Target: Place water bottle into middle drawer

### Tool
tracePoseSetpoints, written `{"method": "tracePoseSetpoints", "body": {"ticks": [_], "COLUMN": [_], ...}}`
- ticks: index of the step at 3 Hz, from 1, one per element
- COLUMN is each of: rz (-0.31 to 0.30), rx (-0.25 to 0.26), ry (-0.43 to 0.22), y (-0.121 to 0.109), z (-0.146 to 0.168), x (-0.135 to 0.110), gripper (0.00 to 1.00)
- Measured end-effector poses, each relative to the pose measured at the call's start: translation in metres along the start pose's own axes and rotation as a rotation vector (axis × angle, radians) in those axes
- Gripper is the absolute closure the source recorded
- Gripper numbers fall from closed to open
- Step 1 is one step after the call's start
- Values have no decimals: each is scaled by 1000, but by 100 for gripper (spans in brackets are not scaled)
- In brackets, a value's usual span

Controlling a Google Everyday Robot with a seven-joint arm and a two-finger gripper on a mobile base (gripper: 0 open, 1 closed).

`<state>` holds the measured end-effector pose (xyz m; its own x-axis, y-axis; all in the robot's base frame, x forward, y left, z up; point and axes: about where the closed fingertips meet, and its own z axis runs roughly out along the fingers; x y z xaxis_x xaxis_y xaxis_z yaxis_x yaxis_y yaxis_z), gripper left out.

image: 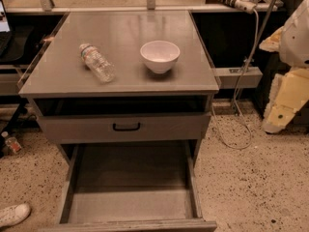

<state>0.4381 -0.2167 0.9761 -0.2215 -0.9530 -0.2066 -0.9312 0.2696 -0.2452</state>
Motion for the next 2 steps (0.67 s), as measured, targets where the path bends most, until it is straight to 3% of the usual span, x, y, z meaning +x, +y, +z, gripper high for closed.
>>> {"method": "tracePoseSetpoints", "body": {"ticks": [2], "rz": [-16], "rx": [3], "ry": [-8], "y": [8], "z": [-5], "x": [-12], "gripper": [0]}}
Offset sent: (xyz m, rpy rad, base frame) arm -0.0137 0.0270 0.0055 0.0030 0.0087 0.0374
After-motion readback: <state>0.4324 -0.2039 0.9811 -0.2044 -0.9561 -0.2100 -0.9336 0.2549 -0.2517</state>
